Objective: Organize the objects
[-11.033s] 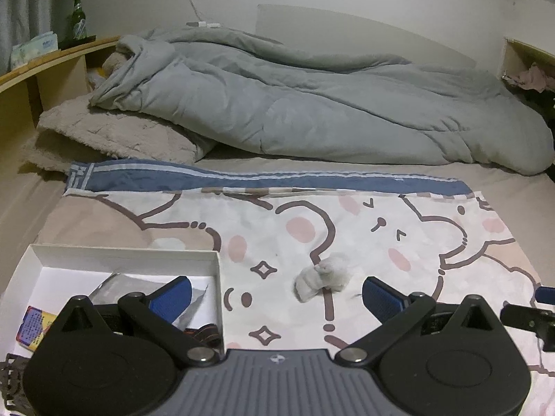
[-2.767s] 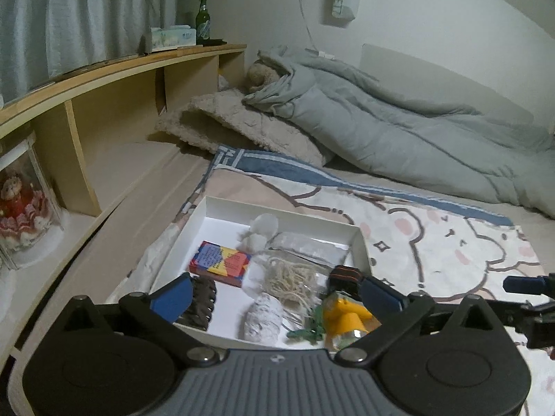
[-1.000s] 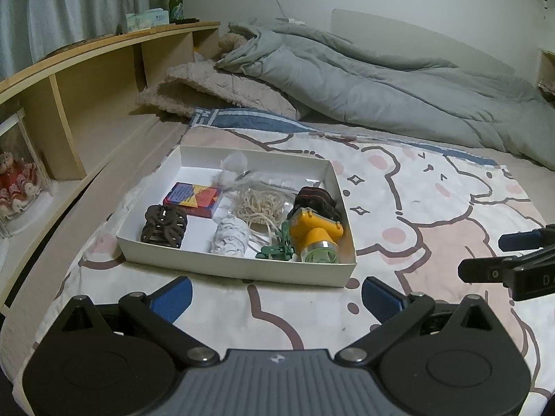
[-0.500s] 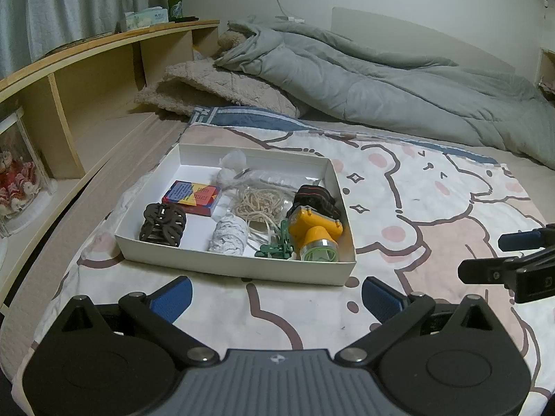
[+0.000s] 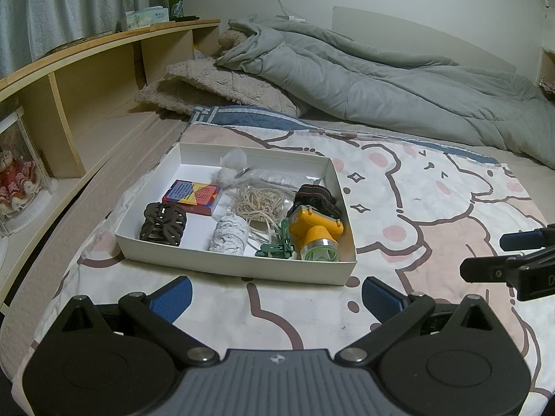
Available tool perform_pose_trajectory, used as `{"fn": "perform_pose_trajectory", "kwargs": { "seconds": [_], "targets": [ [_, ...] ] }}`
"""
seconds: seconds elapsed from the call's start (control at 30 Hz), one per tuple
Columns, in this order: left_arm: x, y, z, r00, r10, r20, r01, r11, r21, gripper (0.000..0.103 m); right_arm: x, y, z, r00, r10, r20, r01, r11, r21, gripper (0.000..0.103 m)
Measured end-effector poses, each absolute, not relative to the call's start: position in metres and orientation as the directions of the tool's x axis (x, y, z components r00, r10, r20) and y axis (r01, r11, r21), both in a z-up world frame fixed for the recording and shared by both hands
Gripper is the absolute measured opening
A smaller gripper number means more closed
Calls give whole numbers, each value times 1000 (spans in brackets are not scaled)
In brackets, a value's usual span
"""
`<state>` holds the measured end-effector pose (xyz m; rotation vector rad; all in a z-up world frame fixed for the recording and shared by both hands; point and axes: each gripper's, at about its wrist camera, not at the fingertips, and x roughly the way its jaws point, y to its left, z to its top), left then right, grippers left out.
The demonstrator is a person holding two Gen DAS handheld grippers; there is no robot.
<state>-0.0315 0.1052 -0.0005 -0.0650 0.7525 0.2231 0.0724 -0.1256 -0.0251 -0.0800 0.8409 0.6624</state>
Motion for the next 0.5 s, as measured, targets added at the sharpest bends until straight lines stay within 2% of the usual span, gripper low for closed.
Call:
{"fn": "perform_pose_trajectory", "kwargs": {
  "seconds": [0.5],
  "targets": [
    [-31, 105, -1, 707, 178, -684, -225, 974, 21, 103, 73, -126, -25, 473, 511, -718, -572, 798, 191, 103]
  ]
}}
